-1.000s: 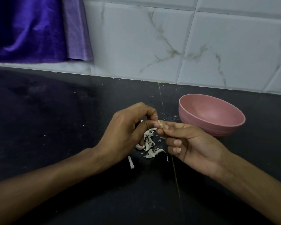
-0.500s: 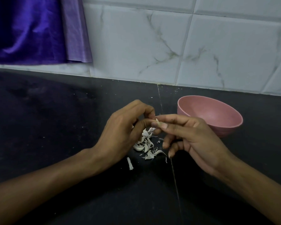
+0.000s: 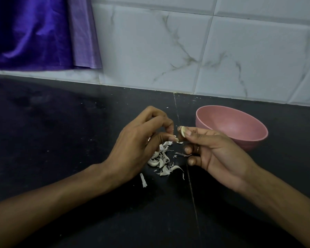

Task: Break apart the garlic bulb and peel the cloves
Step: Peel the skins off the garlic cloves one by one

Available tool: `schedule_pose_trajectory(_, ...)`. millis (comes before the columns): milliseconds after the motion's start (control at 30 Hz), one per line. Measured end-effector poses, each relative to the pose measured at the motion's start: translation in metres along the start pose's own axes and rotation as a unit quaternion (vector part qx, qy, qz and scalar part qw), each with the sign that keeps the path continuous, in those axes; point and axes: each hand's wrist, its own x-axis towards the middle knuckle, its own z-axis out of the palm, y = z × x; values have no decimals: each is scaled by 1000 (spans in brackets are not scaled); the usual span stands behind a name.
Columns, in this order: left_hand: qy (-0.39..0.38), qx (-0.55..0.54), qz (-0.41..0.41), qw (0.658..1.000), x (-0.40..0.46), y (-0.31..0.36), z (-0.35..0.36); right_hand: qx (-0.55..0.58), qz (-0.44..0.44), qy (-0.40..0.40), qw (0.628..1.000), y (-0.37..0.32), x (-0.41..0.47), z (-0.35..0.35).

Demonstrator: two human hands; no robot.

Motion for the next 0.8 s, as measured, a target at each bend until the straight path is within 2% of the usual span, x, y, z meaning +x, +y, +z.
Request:
schedule_pose_trajectory(233,3,-80,-129,988,-2,2,2,-8,-18,11,1000,0,-2,0)
schedule_pose_trajectory(800,-21,-268,-280,921,4,10,-1,-65,-83,47,993,1,-1,1)
